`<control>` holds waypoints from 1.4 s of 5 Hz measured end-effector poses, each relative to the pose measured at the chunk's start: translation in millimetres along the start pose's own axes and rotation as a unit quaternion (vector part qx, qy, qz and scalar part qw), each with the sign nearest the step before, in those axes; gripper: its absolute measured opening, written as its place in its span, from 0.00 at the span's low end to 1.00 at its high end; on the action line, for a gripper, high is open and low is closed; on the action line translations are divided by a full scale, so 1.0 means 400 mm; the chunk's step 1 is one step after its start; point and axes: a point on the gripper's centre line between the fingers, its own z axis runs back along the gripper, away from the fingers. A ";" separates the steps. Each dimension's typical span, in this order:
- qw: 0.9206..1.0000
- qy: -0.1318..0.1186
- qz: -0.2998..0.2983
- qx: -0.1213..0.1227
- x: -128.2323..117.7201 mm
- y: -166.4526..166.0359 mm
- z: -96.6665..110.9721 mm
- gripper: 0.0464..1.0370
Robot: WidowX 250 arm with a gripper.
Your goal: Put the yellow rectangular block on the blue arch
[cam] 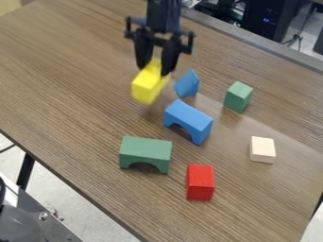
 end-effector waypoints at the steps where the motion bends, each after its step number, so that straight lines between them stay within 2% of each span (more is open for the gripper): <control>1: 0.999 -0.022 -0.048 -0.009 -0.019 -0.039 0.060 0.48; 2: 0.995 -0.013 -0.096 -0.002 -0.033 -0.080 0.067 0.48; 3: 0.991 0.002 -0.135 0.026 -0.056 -0.137 0.043 0.48; 4: 0.988 0.006 -0.153 0.037 -0.072 -0.172 0.019 0.48; 7: 0.990 0.052 -0.126 0.047 -0.090 -0.181 -0.040 0.48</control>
